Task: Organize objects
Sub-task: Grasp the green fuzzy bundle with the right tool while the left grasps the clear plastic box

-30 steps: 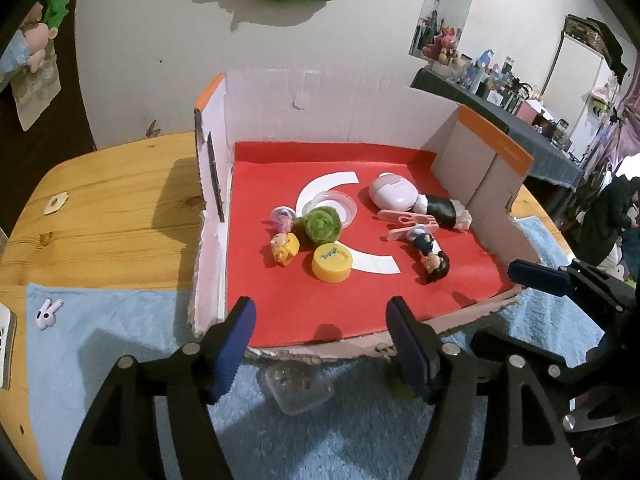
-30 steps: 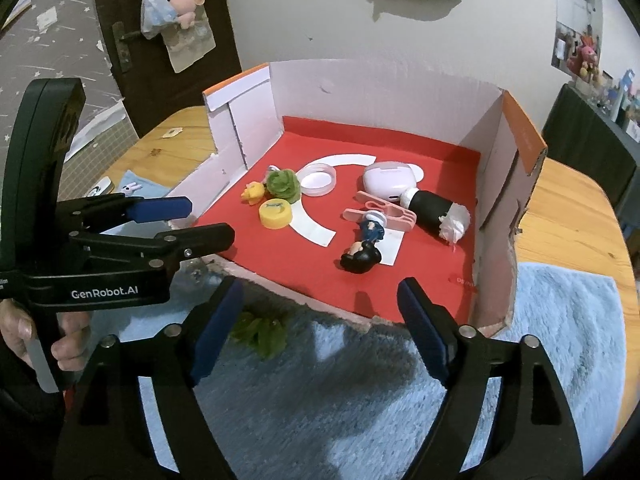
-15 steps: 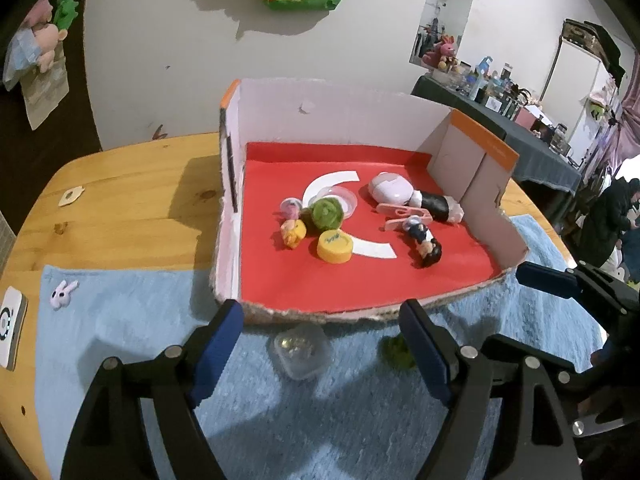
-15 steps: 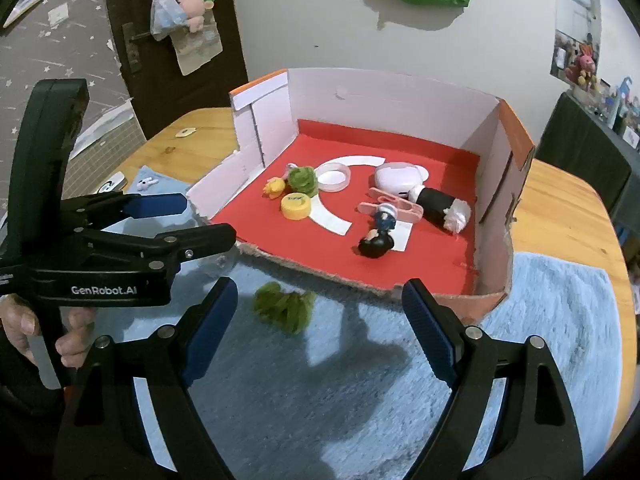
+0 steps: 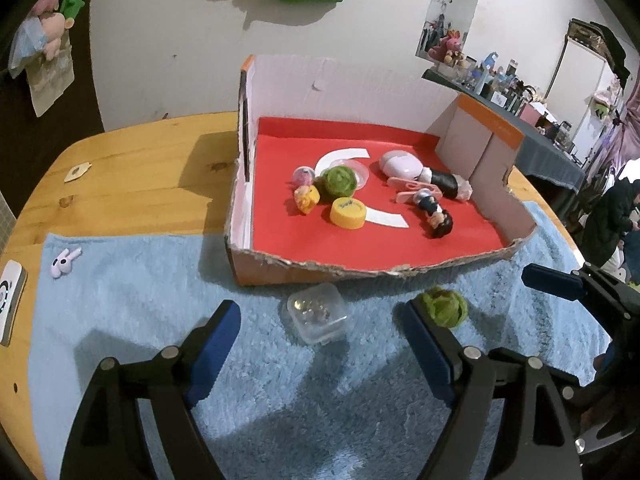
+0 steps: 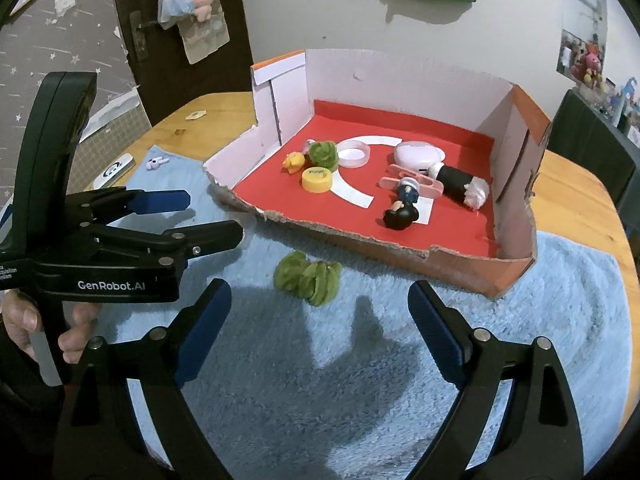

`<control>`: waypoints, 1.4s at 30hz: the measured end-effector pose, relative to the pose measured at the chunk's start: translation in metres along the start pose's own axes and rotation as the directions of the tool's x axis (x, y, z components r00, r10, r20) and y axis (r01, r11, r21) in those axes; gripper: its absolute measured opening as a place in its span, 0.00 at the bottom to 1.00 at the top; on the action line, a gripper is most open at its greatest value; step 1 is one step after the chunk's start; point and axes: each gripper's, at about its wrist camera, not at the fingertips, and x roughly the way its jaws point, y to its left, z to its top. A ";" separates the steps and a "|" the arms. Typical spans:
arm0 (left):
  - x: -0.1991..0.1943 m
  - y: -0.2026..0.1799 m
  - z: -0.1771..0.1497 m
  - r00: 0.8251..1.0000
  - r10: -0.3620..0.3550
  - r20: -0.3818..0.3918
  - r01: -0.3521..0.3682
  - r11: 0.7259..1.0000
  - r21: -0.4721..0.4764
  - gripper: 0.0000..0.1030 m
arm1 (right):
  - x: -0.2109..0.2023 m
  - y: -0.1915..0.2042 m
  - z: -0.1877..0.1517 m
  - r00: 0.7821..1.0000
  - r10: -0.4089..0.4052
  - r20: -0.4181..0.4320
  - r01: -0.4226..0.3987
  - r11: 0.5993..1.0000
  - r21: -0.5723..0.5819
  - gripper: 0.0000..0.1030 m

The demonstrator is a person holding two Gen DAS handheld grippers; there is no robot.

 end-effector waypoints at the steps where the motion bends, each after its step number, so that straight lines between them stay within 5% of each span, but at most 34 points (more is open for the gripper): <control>1: 0.001 0.001 -0.001 1.000 0.002 -0.002 -0.002 1.000 -0.001 0.82 | 0.001 0.000 0.000 1.000 0.000 -0.002 0.000 1.000 0.001 0.88; 11: 0.011 0.005 -0.004 1.000 0.015 -0.019 -0.015 1.000 0.000 0.82 | 0.023 0.002 -0.002 0.999 -0.002 -0.035 0.001 1.000 -0.007 0.88; 16: 0.017 0.006 -0.004 0.999 0.010 -0.033 -0.010 1.000 0.006 0.73 | 0.032 0.002 0.001 0.999 -0.008 -0.045 0.007 1.000 -0.020 0.87; 28: 0.028 0.001 -0.004 0.998 -0.002 -0.062 0.004 1.000 0.031 0.59 | 0.047 -0.001 0.004 0.998 0.005 -0.061 -0.006 1.000 -0.025 0.61; 33: 0.031 -0.001 -0.003 0.998 -0.001 -0.067 0.004 0.999 0.042 0.46 | 0.050 -0.001 0.004 0.997 0.031 -0.074 -0.033 0.999 -0.027 0.41; 42: 0.027 -0.005 -0.004 0.998 -0.008 -0.058 0.011 0.999 0.053 0.42 | 0.045 -0.001 0.004 0.997 0.050 -0.062 -0.051 0.998 -0.022 0.38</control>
